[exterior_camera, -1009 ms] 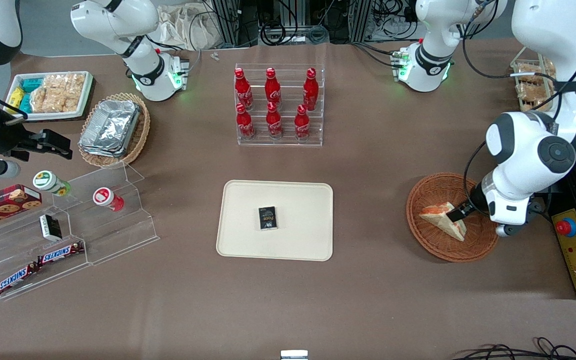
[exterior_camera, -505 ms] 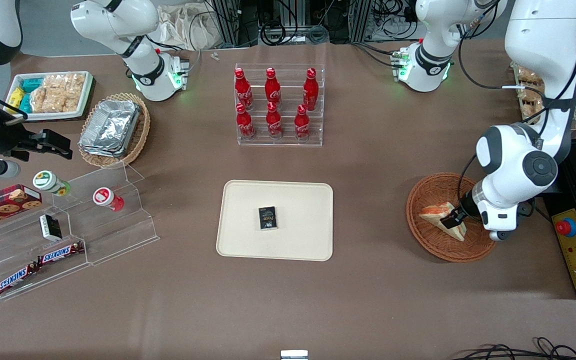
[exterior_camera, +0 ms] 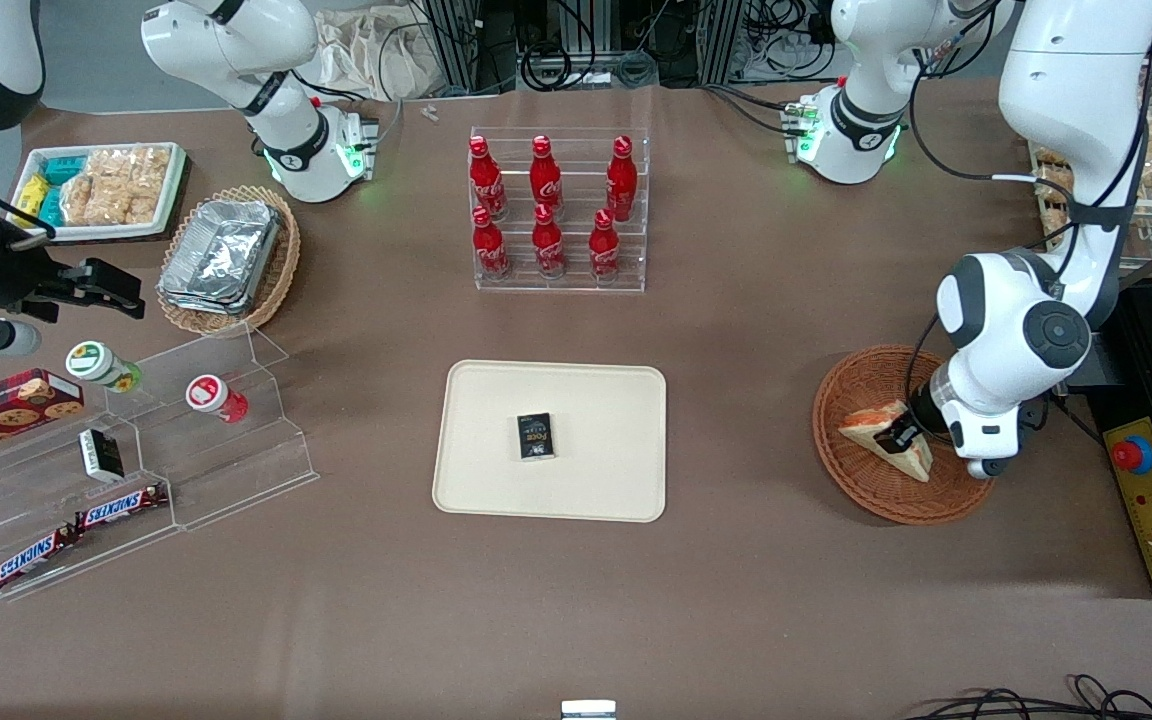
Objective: Place sandwich from basket to tray
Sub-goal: 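Lower the left gripper and grasp the wrapped sandwich, lifting it, then carry the held sandwich from the basket over the cream tray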
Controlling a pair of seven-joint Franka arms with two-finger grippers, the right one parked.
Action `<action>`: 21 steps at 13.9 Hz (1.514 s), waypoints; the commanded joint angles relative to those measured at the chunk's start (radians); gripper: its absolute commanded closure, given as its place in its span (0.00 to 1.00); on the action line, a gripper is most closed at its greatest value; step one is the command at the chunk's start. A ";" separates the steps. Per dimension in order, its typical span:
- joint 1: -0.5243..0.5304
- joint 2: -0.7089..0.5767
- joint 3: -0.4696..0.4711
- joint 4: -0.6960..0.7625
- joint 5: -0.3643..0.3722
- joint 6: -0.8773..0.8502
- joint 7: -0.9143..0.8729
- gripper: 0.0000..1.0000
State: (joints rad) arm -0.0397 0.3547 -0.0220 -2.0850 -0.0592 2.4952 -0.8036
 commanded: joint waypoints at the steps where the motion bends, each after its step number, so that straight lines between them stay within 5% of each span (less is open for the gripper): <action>1: -0.013 -0.033 0.004 0.003 -0.004 -0.002 -0.016 1.00; 10: -0.011 -0.163 -0.064 0.368 0.004 -0.705 0.179 1.00; 16: -0.013 -0.096 -0.318 0.399 0.010 -0.540 0.248 1.00; 21: -0.014 0.071 -0.521 0.402 0.208 -0.400 0.235 1.00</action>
State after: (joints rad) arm -0.0613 0.3560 -0.4892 -1.7127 0.0790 2.0528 -0.5707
